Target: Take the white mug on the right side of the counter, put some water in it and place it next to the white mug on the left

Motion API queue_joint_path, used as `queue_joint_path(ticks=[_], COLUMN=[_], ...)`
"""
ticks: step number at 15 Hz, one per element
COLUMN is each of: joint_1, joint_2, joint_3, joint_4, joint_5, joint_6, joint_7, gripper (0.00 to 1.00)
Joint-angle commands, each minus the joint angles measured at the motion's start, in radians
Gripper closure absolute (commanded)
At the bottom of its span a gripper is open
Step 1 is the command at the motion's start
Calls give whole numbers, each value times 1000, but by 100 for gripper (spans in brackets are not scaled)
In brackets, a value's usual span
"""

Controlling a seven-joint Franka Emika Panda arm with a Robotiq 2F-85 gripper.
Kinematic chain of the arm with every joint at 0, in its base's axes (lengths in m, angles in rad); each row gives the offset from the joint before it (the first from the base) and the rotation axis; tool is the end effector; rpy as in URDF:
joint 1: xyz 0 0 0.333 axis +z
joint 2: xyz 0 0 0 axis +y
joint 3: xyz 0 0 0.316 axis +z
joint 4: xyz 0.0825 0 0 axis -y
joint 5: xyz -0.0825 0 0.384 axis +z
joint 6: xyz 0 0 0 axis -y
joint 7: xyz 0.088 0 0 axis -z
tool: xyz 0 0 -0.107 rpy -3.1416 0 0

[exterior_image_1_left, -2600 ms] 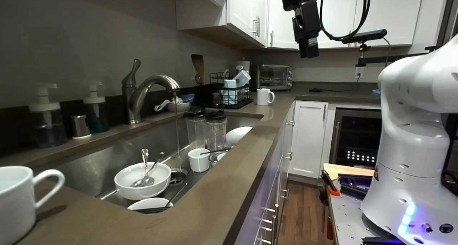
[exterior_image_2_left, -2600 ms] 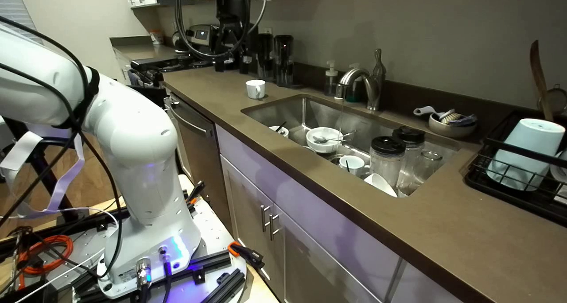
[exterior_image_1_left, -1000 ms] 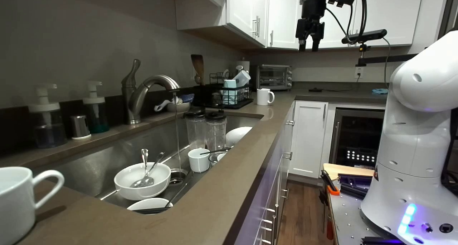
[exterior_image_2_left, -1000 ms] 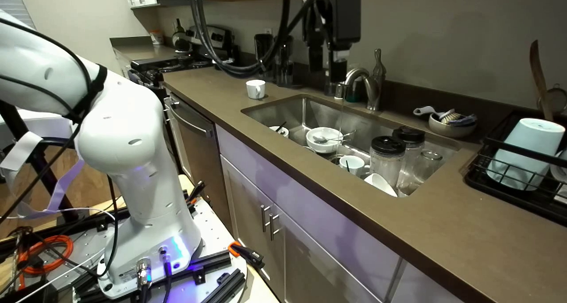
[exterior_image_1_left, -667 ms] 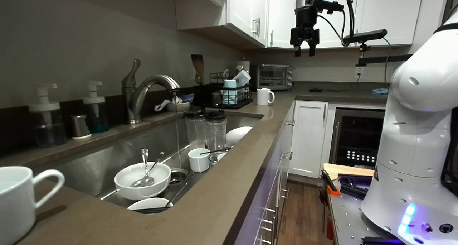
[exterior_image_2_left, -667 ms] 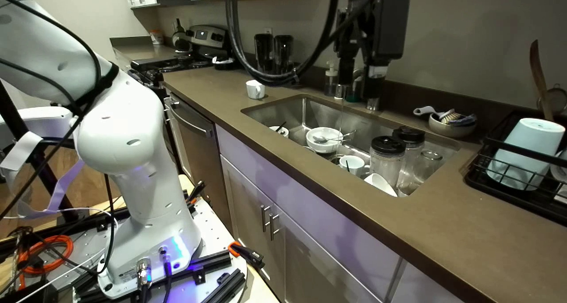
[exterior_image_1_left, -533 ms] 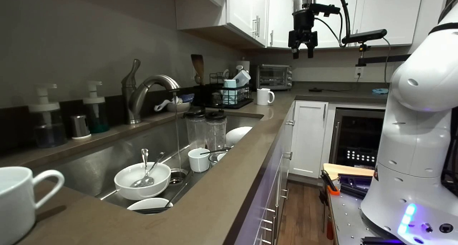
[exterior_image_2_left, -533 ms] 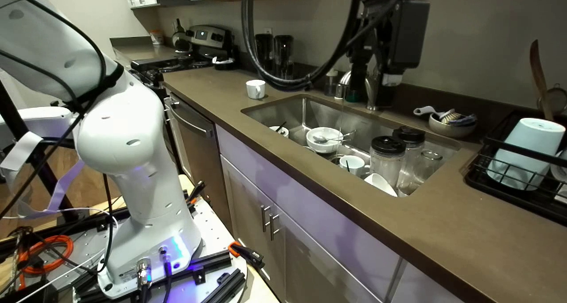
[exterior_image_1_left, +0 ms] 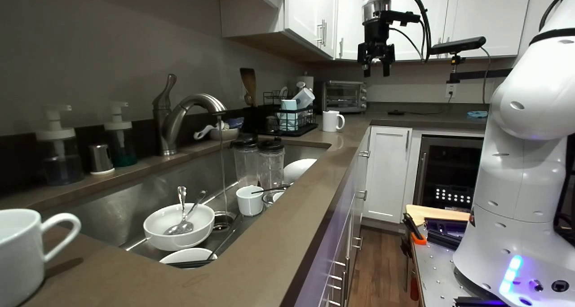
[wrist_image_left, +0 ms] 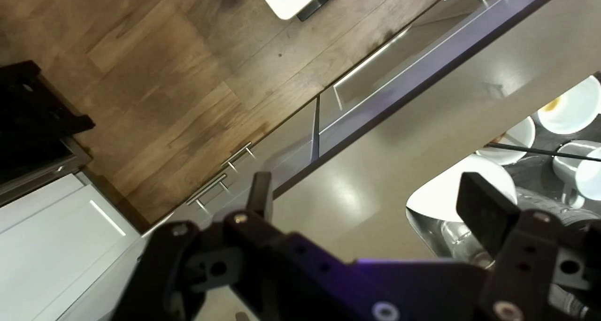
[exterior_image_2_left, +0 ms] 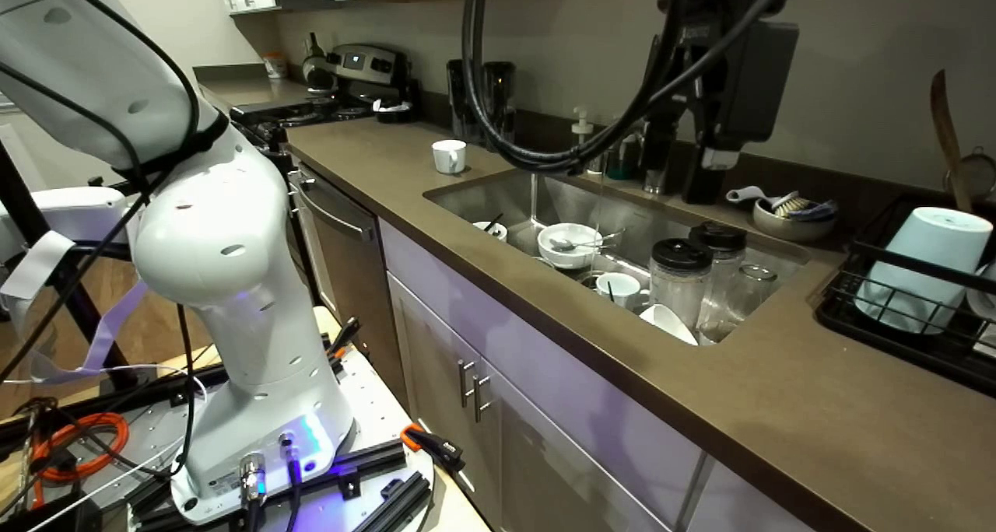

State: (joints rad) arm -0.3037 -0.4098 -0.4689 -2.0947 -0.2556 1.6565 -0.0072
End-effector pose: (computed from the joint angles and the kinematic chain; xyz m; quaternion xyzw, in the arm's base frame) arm 0.2769 -0.3433 0.5620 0.9391 -0.3401 -0.0435 0.0221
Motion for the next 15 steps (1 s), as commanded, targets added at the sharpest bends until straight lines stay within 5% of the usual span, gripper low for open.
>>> queue_joint_path(ticks=[1, 8, 15], joint_1=[-41, -86, -88], joint_2=[35, 130, 284], joint_3=[22, -4, -43], joint_4=[8, 21, 44], joint_5=[6, 28, 116], joint_6=[73, 301, 467], joint_7=[23, 57, -64], gripper=[0, 0, 0])
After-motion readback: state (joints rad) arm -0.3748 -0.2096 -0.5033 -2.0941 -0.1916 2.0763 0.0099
